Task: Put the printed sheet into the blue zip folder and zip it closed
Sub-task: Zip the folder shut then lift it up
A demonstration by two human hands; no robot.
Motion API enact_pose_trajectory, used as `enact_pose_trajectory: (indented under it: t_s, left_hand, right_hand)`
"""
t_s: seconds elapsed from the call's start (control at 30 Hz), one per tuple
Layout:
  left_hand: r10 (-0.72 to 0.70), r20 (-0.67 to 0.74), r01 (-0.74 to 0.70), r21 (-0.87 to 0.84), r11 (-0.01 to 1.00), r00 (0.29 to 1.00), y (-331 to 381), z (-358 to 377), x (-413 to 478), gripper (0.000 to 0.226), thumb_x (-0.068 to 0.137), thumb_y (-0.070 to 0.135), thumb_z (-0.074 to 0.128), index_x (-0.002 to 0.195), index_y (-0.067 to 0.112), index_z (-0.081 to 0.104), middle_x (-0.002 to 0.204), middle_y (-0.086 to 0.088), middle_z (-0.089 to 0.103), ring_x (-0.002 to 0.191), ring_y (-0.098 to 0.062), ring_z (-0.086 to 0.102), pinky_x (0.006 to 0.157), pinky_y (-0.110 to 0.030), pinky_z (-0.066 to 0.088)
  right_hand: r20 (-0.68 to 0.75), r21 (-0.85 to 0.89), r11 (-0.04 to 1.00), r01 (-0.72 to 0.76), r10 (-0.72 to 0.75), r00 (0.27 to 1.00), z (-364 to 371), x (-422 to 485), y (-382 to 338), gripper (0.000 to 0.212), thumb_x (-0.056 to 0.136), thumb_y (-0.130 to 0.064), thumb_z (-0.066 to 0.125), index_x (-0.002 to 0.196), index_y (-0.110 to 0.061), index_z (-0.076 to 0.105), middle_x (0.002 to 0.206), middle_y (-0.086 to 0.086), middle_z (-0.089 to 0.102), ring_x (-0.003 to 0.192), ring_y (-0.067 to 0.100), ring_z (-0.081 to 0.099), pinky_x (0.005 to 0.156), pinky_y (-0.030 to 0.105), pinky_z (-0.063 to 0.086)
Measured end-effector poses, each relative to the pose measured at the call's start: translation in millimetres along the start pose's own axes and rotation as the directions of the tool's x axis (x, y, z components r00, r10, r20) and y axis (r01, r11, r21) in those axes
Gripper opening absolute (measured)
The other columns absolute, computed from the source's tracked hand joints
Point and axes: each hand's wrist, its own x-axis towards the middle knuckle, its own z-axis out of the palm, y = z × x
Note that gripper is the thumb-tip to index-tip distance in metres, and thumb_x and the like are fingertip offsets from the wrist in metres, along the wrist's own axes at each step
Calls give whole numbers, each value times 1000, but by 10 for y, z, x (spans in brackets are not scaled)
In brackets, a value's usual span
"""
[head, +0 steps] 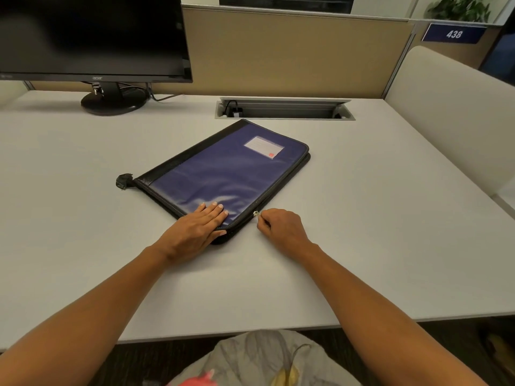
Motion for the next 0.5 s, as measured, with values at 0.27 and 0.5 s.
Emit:
enact_pose_trajectory:
  t_s: [0.27, 0.5]
  left_hand:
    - [56, -82, -44, 142, 989, 995, -133, -57, -186, 73, 98, 40, 10, 109, -13, 60, 113, -28, 63, 100, -44, 61, 78, -57, 47]
    - [120, -58, -111, 146, 983, 991, -231, -116, -241, 72, 98, 41, 12, 112, -13, 58, 116, -29, 60, 102, -46, 59, 106, -11, -12]
  right_hand:
    - [-4, -22, 1000, -20, 19, 1000, 16, 74, 32, 43, 87, -17, 43, 52, -22, 19, 51, -4, 28, 61, 19, 37, 47, 26, 17]
    - [2, -33, 999, -28, 28, 1000, 27, 86, 20, 42, 88, -19, 41, 52, -21, 19, 53, -1, 30, 61, 20, 36, 47, 26, 17]
